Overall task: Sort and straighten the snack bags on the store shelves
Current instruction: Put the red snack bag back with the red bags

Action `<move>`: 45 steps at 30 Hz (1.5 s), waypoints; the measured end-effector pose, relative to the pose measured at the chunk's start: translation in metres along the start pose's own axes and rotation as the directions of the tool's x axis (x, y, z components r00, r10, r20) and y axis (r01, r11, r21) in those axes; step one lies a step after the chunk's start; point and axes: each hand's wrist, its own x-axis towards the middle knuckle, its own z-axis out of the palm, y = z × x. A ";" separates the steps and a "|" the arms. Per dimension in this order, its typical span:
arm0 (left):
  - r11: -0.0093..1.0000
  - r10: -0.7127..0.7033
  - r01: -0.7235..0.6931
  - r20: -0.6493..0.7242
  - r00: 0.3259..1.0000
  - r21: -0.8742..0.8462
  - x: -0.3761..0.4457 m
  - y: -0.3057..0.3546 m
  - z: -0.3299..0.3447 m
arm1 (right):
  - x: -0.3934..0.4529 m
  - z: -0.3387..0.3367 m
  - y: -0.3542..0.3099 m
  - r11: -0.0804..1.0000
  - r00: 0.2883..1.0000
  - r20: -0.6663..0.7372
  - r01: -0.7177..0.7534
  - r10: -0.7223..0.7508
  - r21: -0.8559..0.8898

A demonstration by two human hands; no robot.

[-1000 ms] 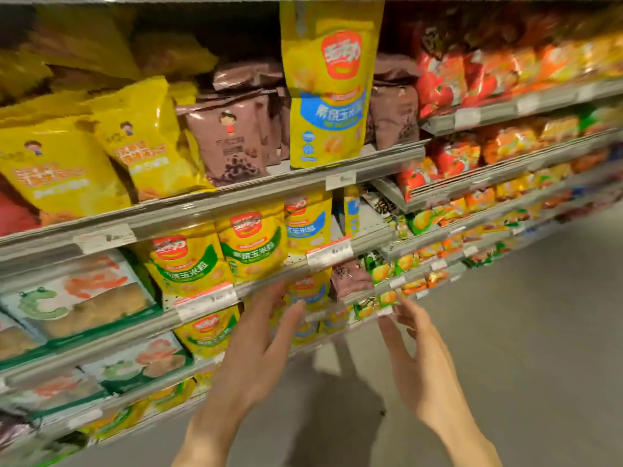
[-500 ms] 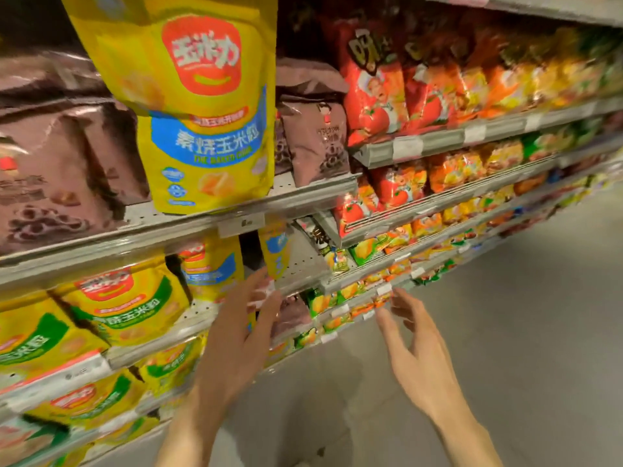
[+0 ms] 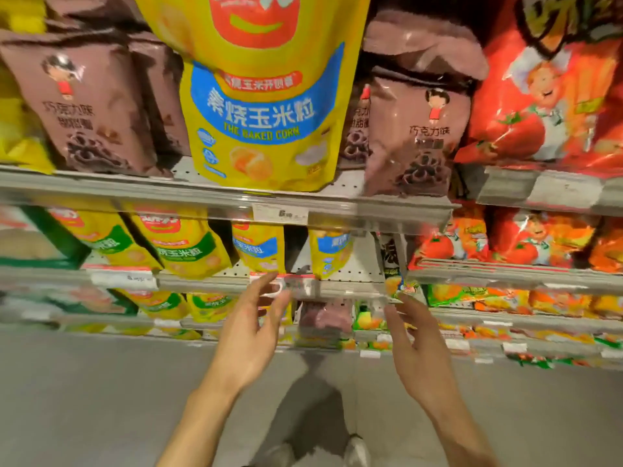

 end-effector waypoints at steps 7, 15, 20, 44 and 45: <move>0.987 -0.159 0.158 -0.115 0.981 -0.019 -0.032 -0.004 0.044 | 0.029 -0.002 0.047 0.997 0.977 0.211 0.005 0.012 -0.081; 0.925 -0.380 0.380 0.003 0.925 0.009 -0.002 -0.065 0.094 | 0.058 0.027 0.085 0.979 0.955 0.271 -0.066 0.118 -0.194; 0.895 -0.442 0.436 0.074 0.894 0.092 0.046 -0.150 0.127 | 0.089 0.085 0.139 0.956 0.930 0.277 -0.182 0.244 -0.230; 0.808 -0.565 0.573 0.098 0.820 -0.136 0.162 -0.324 0.262 | 0.218 0.240 0.305 0.858 0.810 0.321 -0.512 0.491 -0.022; 0.817 -0.551 0.558 0.092 0.830 -0.145 0.160 -0.323 0.263 | 0.217 0.241 0.306 0.858 0.809 0.331 -0.514 0.485 -0.001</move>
